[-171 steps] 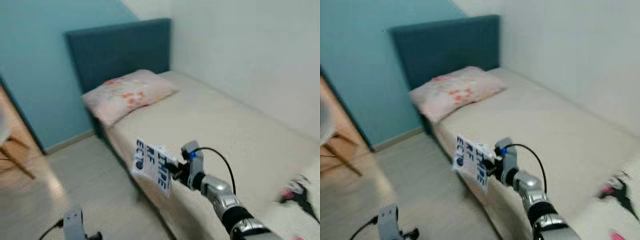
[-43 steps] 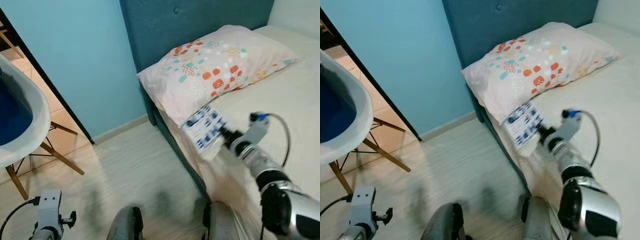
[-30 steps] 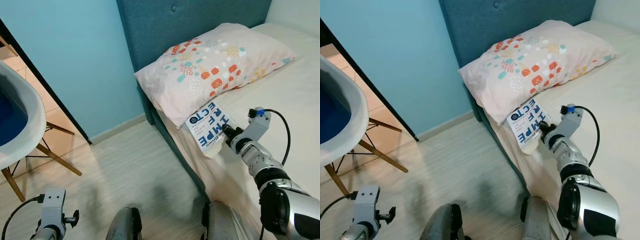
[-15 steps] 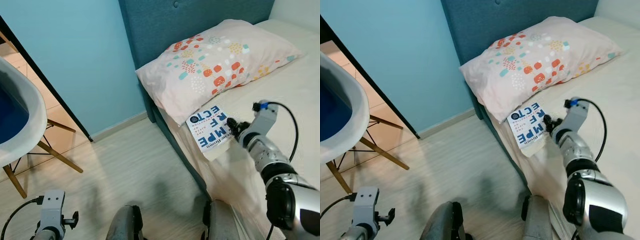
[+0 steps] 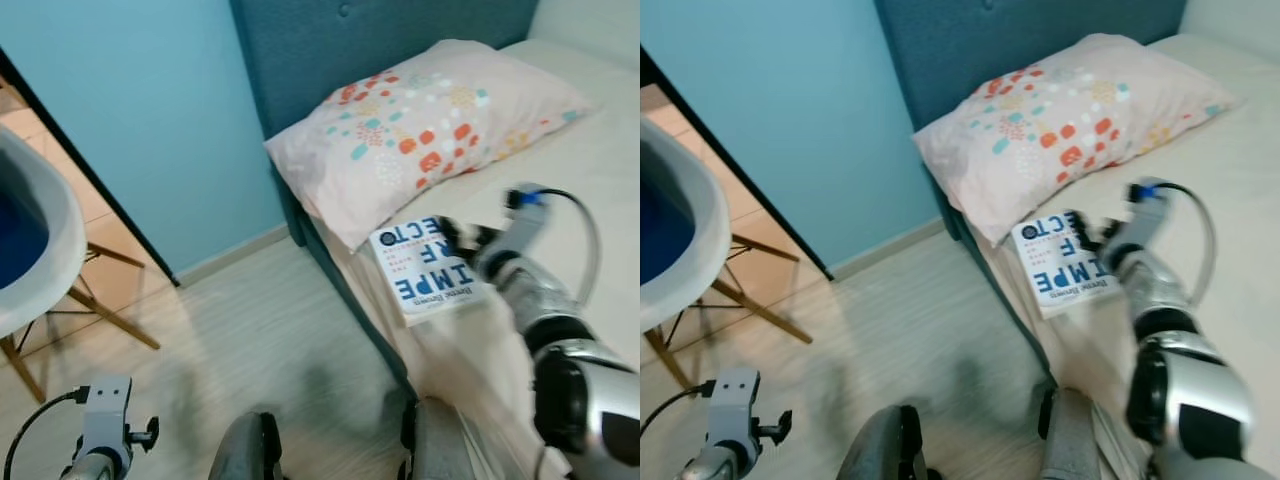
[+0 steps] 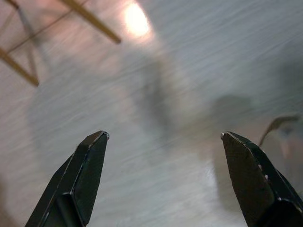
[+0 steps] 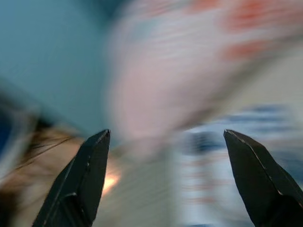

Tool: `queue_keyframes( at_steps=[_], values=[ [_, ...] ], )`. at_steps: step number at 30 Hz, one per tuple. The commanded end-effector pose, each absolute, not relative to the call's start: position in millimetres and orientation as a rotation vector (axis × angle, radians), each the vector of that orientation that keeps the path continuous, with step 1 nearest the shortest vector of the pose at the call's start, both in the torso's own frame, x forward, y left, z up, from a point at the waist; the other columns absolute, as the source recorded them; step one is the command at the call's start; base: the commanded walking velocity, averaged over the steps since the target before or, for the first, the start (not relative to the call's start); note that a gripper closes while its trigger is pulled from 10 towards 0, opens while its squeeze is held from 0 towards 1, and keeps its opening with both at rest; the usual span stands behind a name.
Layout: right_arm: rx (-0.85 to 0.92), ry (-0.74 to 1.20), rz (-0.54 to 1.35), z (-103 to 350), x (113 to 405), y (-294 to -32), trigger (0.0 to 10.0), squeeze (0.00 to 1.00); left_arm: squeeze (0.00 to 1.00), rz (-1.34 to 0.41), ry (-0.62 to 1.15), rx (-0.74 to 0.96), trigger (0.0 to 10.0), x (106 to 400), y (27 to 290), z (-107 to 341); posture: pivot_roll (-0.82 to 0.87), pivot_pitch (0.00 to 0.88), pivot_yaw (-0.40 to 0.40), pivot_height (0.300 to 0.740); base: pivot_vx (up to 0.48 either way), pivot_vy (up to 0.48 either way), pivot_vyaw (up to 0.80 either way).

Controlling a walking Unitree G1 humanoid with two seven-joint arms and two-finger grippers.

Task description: Clean up the room

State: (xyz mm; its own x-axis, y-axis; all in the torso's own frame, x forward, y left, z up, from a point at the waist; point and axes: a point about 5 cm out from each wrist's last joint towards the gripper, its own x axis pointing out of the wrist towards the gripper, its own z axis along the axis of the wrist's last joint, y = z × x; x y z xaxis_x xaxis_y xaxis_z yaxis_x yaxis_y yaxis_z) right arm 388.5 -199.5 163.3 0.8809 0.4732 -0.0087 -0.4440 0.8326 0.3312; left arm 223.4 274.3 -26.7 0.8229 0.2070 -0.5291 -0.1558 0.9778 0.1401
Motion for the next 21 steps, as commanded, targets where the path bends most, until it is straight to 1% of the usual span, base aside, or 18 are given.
queue_keyframes(
  at_steps=[1,2,3,4,5,6,7,9,11,12,13,17,21],
  values=[
    [0.329,0.127,0.63,156,384,-184,10.0,0.0,0.0,0.212,0.625,0.088,10.0,210,277,-36,0.03,0.219,0.108,0.6,0.0,0.0,0.0],
    [0.263,0.198,0.762,142,376,-167,10.0,0.0,0.0,0.211,0.624,0.086,10.0,211,275,-36,0.02,0.218,0.108,0.6,0.0,0.0,0.0],
    [0.263,0.198,0.762,142,376,-167,10.0,0.0,0.0,0.211,0.624,0.086,10.0,211,275,-36,0.02,0.218,0.108,0.6,0.0,0.0,0.0],
    [0.219,0.249,0.849,133,370,-155,10.0,0.0,0.0,0.21,0.623,0.084,10.0,212,274,-36,0.02,0.218,0.108,0.6,0.0,0.0,0.0],
    [0.128,0.362,0.914,113,360,-145,10.0,0.0,0.0,0.208,0.621,0.082,10.0,213,273,-36,0.02,0.217,0.108,0.6,0.0,0.0,0.0],
    [0.076,0.456,0.958,96,352,-138,10.0,0.0,0.0,0.207,0.619,0.08,10.0,213,272,-36,0.02,0.219,0.106,0.6,0.0,0.0,0.0],
    [0.051,0.51,0.975,88,347,-136,10.0,0.0,0.0,0.206,0.618,0.079,10.0,213,272,-36,0.02,0.219,0.106,0.6,0.0,0.0,0.0],
    [0.027,0.549,0.961,80,344,-134,10.0,0.0,0.0,0.205,0.618,0.077,10.0,213,271,-36,0.01,0.224,0.105,0.6,0.0,0.0,0.0],
    [0.012,0.597,0.865,72,344,-135,10.0,0.0,0.0,0.205,0.621,0.076,10.0,212,271,-37,0.01,0.228,0.103,0.6,0.0,0.0,0.0],
    [0.012,0.597,0.865,72,344,-135,10.0,0.0,0.0,0.205,0.621,0.076,10.0,212,271,-37,0.01,0.228,0.103,0.6,0.0,0.0,0.0],
    [0.057,0.664,0.743,62,342,-138,10.0,0.0,0.0,0.205,0.625,0.073,10.0,209,269,-39,0.01,0.235,0.097,0.6,0.0,0.0,0.0],
    [0.074,0.709,0.69,53,337,-141,10.0,0.0,0.0,0.205,0.626,0.071,10.0,207,268,-40,0.02,0.239,0.094,0.6,0.0,0.0,0.0],
    [0.098,0.7,0.639,48,335,-139,10.0,0.0,0.0,0.206,0.629,0.069,10.0,205,267,-42,0.02,0.244,0.09,0.6,0.0,0.0,0.0]
  ],
)
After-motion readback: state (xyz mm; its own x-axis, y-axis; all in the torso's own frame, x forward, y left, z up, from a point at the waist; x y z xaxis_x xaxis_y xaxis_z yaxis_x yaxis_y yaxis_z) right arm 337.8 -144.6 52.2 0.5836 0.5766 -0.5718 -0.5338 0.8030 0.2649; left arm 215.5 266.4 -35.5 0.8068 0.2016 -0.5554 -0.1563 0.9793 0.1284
